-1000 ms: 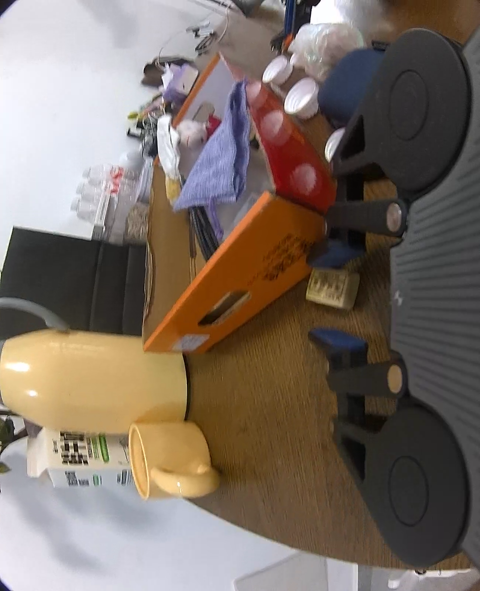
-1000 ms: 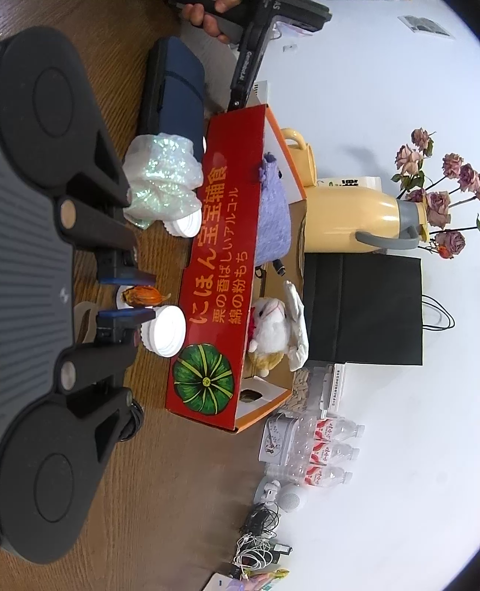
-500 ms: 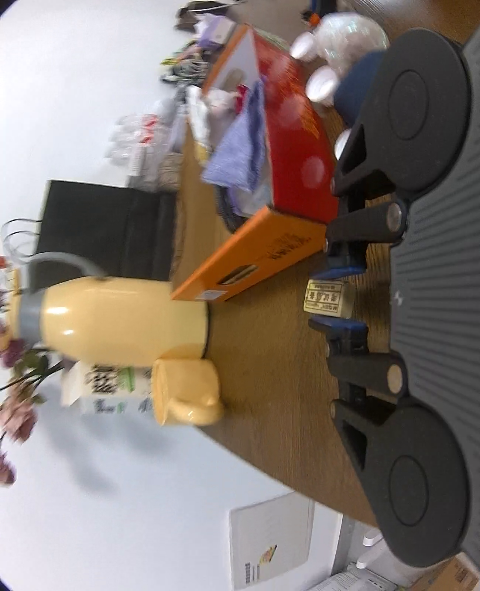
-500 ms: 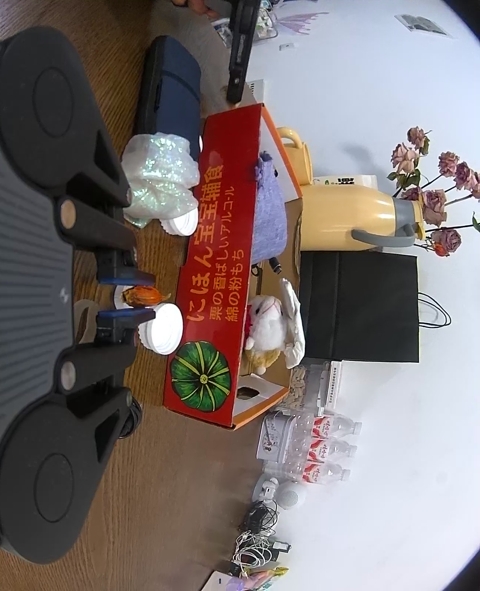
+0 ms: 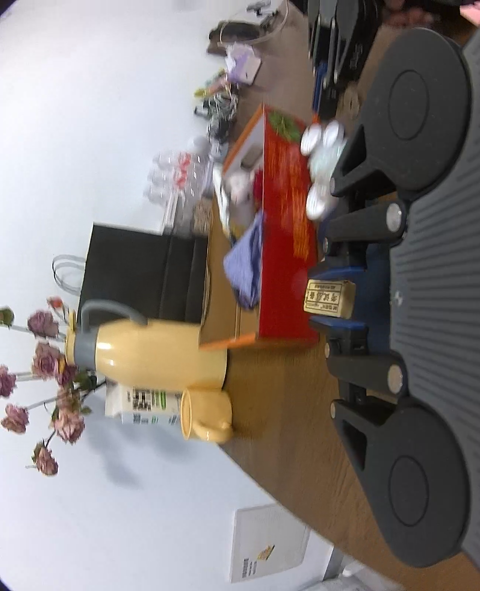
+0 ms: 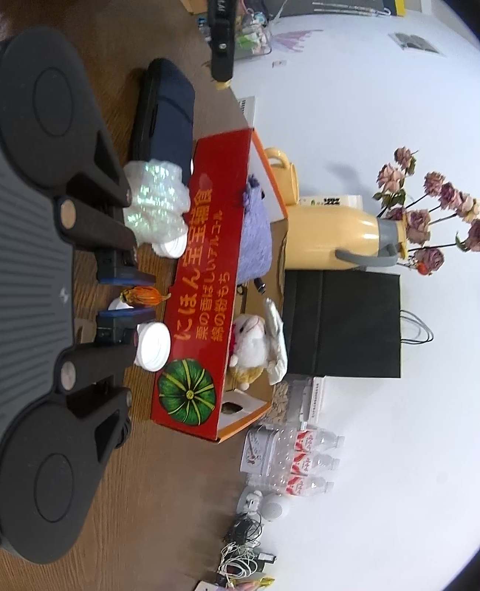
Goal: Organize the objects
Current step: 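Carry the orange item and beige block over the cardboard box with both tools, then open both tools to drop the orange item and beige block into the box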
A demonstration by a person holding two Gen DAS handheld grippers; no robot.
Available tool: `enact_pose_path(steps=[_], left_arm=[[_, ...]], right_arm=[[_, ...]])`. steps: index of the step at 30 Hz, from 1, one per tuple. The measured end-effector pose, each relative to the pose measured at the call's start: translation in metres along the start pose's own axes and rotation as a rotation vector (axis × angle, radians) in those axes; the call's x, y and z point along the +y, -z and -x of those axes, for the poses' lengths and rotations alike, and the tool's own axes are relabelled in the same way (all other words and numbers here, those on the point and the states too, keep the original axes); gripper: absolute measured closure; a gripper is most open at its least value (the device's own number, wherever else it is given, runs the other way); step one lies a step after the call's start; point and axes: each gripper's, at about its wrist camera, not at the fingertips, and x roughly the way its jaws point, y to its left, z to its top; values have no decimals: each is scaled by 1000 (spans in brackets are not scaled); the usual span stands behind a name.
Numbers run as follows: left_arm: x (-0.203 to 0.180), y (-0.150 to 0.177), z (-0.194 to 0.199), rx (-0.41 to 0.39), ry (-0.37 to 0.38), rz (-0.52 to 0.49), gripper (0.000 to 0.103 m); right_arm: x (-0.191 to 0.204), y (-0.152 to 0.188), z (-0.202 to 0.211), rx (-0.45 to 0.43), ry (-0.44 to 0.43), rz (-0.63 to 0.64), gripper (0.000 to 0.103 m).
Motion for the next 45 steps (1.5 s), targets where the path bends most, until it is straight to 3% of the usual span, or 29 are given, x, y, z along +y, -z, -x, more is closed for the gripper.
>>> enact_pose_path(steps=[12,24,29,33,36,41,42,44,45], left_arm=[[-64,-6,4,-15,45,-28,81],[-86,-61,-46,-106,32,-23,81],[-82,-82,-84,-116,14,-4,81],[-70,-85,-118,-96,-21,16,81],[-67,-79,-127,-69,-21,3,81],[-67,-72,-130,-78,-36,-7,80],[-67,-70,-130,-86,-42,-6,75],[-68,-67,-127,-98,-60,-16,43],[-68,-66,-124,-117,-68,-17,14]], right_arm=[[5,-9,20,-67,-84,-11,92],[-2,-72,2,-212,-74,9,92],[-10,-97,-33,-204,-56,25,92],[-19,-94,-63,-175,-59,-10,92],[-20,-87,-76,-113,-67,3,92],[-19,-82,-82,-95,-55,2,91],[-20,-81,-84,-86,-46,-5,90],[-23,-78,-86,-76,-28,-16,81],[-23,-77,-87,-74,-15,-20,59]])
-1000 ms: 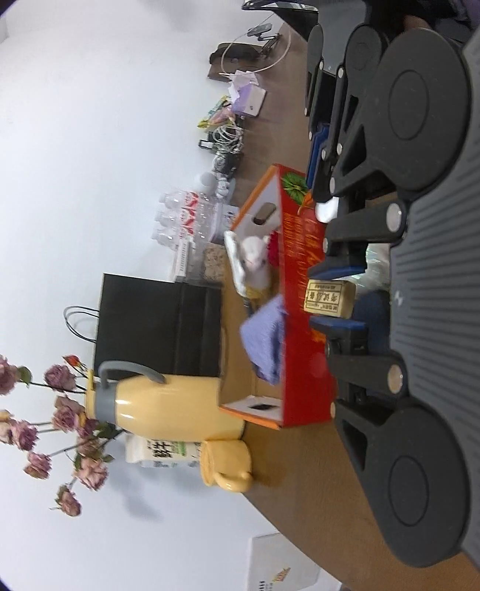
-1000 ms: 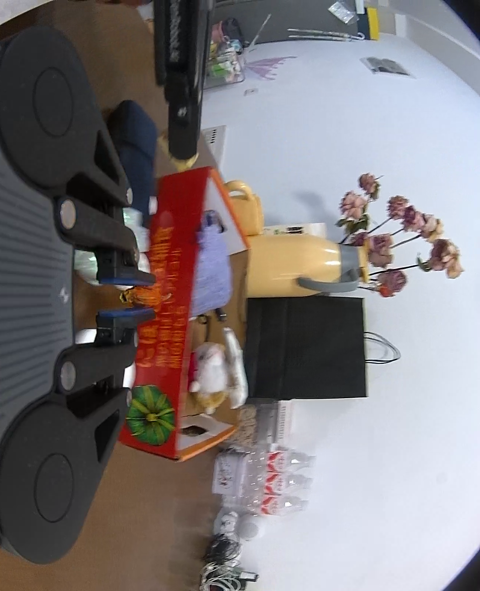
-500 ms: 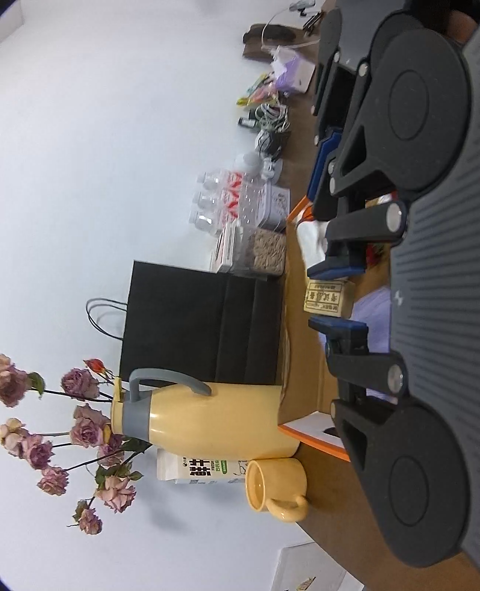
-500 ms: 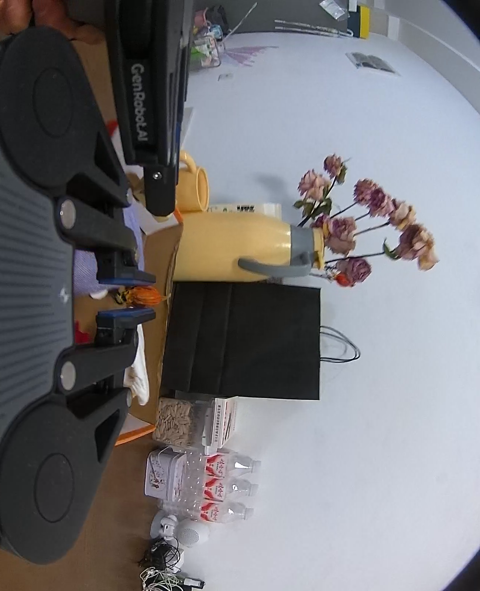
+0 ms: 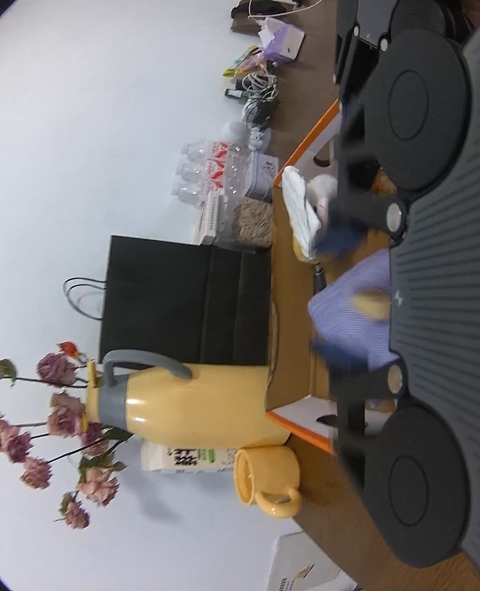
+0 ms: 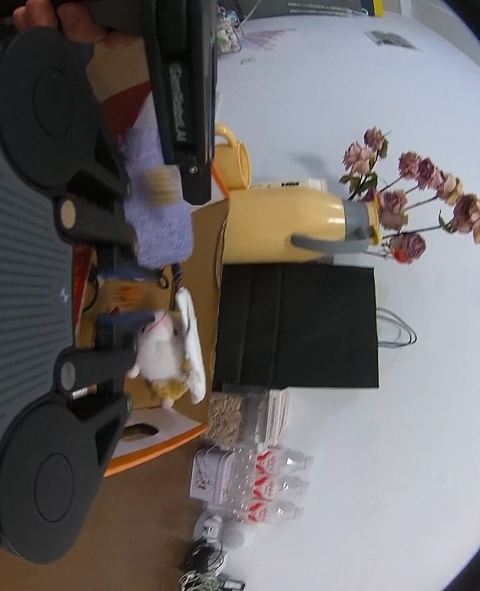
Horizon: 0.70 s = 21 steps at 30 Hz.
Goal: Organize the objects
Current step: 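Open both tools to drop the orange item and beige block into the box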
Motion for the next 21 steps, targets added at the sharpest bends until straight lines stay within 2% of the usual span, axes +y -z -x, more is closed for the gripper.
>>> enact_pose_path(steps=[1,3,6,21], left_arm=[[-1,1,4,-30,-20,0,0],[-2,3,10,-83,-69,-10,0],[-1,2,11,-74,-71,-1,0],[5,4,14,-63,-66,17,0]], right_arm=[[-1,0,0,-1,9,-1,31],[-1,1,2,-10,30,0,5],[0,0,4,-19,47,4,0],[-2,1,11,-27,46,-7,0]])
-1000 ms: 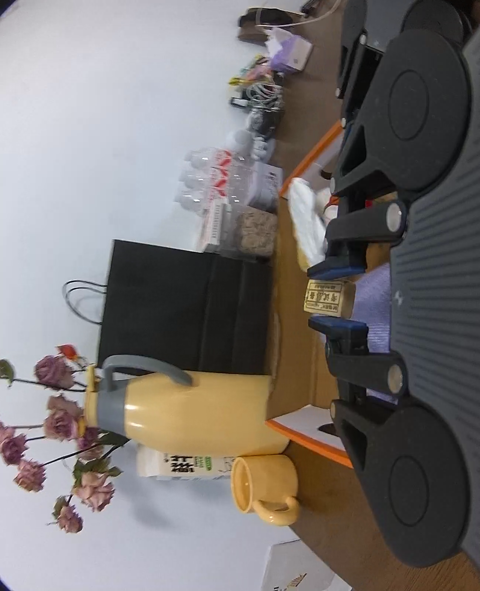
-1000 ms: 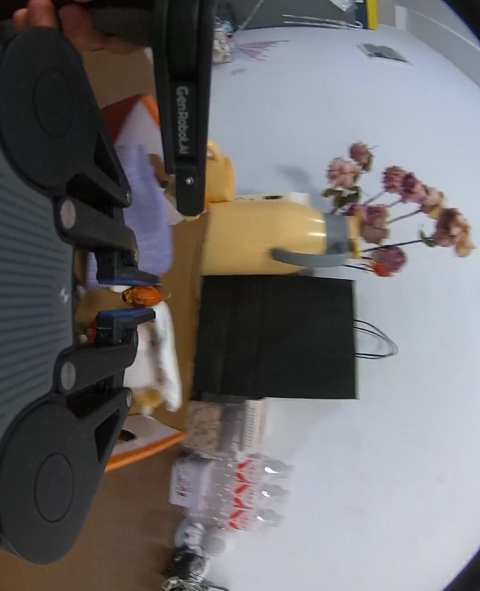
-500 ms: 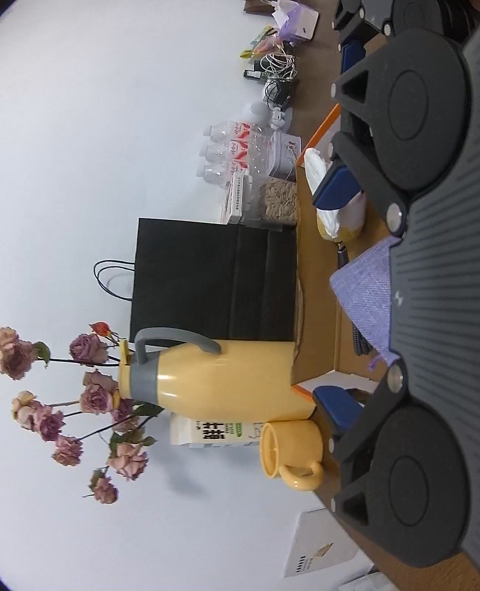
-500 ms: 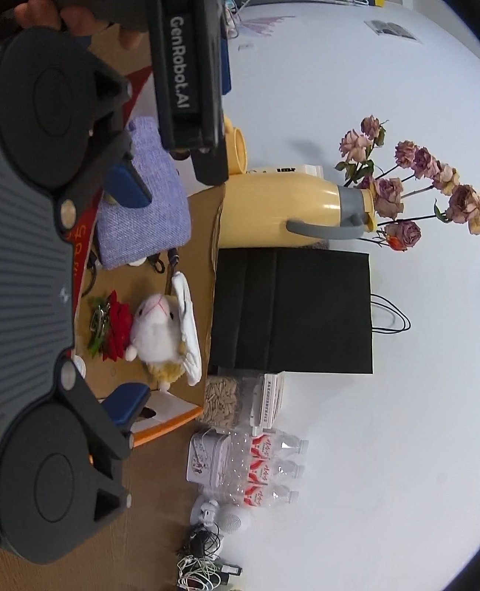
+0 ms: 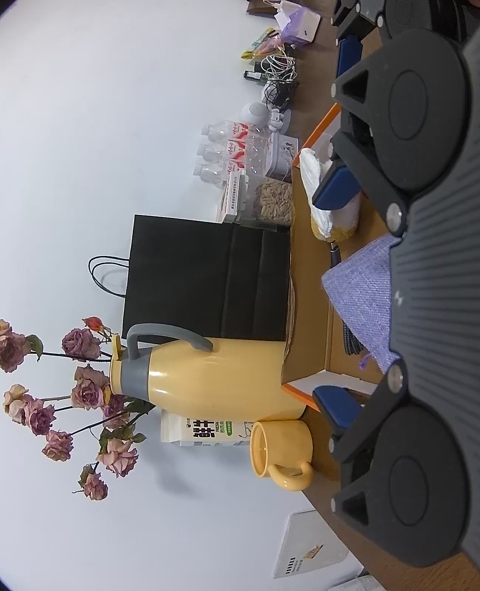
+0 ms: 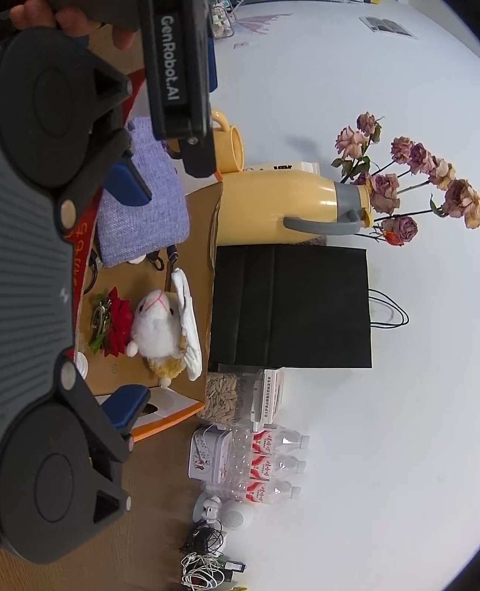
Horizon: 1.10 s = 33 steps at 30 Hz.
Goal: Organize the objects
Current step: 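Open both tools to drop the orange item and beige block into the box, then lift both open tools out of the box back toward the table, then grasp the coiled black USB cable on the table with the right tool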
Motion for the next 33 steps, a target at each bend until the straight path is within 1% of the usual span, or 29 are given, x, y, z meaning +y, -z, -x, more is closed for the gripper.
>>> enact_pose_path(steps=[8,10,15,17,20,25,28,33], left_arm=[[10,5,13,11,16,-7,0],[13,8,19,25,24,-12,0],[20,16,37,23,43,-27,0],[24,20,42,35,47,-26,0],[31,25,48,63,42,-25,0],[42,33,58,111,34,-13,0],[47,38,63,130,24,-12,0],[52,46,69,163,9,-17,0]], right_arm=[[-2,2,19,-28,-1,16,0],[-6,4,26,-36,3,11,0],[-18,12,47,-42,21,-6,0],[-24,16,55,-36,30,-16,0],[-33,24,65,1,31,-19,0],[-42,43,73,108,34,5,0],[-45,53,76,157,30,14,0],[-56,64,77,199,71,-14,0]])
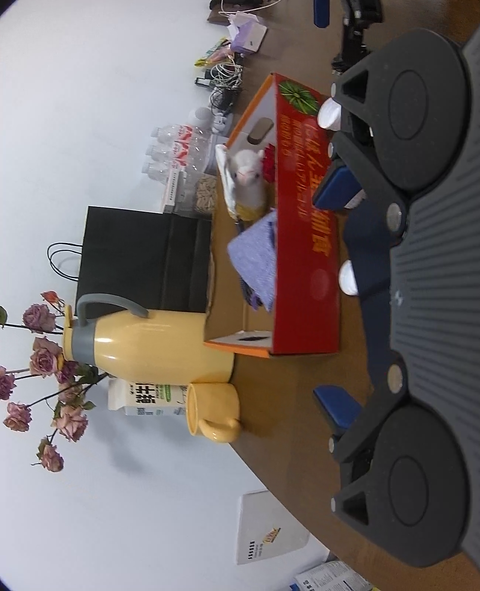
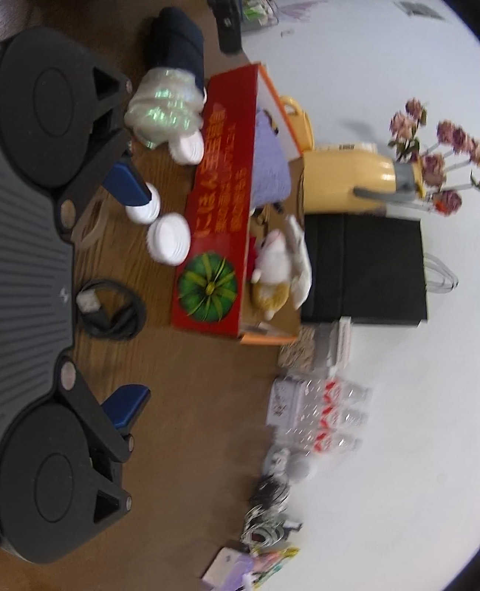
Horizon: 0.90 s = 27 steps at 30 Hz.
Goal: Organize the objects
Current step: 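Grasp the coiled black USB cable on the table with the right tool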
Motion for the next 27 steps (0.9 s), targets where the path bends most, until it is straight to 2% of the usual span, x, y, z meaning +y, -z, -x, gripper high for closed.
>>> enact_pose_path(steps=[2,4,6,8,12,27], left_arm=[[2,2,2,7,-5,-1,0],[3,5,3,14,-8,-1,0],[4,6,4,20,-9,0,0],[4,8,6,26,-5,-1,0],[3,11,6,47,-3,-9,0],[5,16,-4,127,-1,-50,0]], right_arm=[[-8,3,-4,23,13,-24,5],[-13,4,-11,55,3,-39,28],[-16,5,-19,78,-3,-55,37],[-17,6,-26,99,-13,-64,42],[-18,7,-23,88,-37,-84,62],[-3,6,-6,12,-15,-62,64]])
